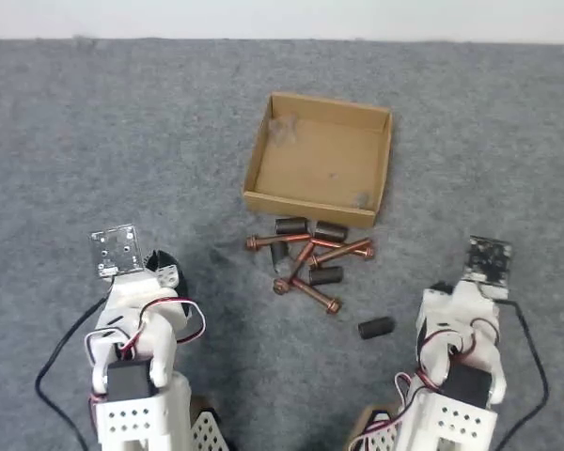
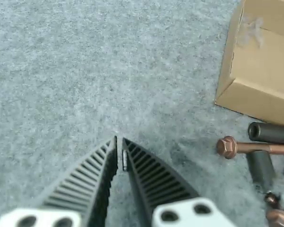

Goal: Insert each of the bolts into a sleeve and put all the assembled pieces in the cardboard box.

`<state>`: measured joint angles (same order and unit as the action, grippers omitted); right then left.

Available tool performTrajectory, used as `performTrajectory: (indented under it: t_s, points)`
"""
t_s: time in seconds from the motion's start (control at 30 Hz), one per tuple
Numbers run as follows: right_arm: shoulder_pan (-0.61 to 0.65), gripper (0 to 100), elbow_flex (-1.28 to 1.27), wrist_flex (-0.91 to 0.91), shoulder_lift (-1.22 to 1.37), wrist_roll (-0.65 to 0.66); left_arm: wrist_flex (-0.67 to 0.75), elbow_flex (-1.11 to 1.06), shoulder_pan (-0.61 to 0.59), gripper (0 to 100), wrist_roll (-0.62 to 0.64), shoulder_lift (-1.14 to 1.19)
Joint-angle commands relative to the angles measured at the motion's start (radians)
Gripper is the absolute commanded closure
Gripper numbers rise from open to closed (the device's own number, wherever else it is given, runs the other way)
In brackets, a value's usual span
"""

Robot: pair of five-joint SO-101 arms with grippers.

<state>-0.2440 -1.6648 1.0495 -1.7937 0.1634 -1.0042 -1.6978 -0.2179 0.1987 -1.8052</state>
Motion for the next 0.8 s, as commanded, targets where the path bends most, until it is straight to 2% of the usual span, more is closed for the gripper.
performTrajectory:
  t_s: [0.0, 0.13, 0.3, 0.47, 0.63, 0.77]
  points:
    - [-0.016, 99.2, -0.018, -0.148, -0.022, 0.224, 0.002, 0.013, -0.003, 99, -0.012, -0.021]
    - [0.024, 99.2, 0.002, -0.209, -0.021, 0.278, 0.003, 0.013, -0.003, 99, -0.012, -0.021]
    - [0.185, 99.2, 0.014, -0.104, -0.015, 0.543, 0.003, 0.013, -0.003, 99, -0.012, -0.021]
    - [0.335, 99.2, 0.074, 0.027, -0.013, 0.56, 0.003, 0.013, -0.002, 99, -0.012, -0.021]
    - [0.355, 99.2, 0.095, 0.027, 0.041, 0.569, 0.005, 0.013, -0.002, 99, -0.012, -0.021]
    - [0.357, 99.2, 0.184, 0.03, 0.209, 0.678, 0.005, 0.013, -0.002, 99, -0.012, -0.021]
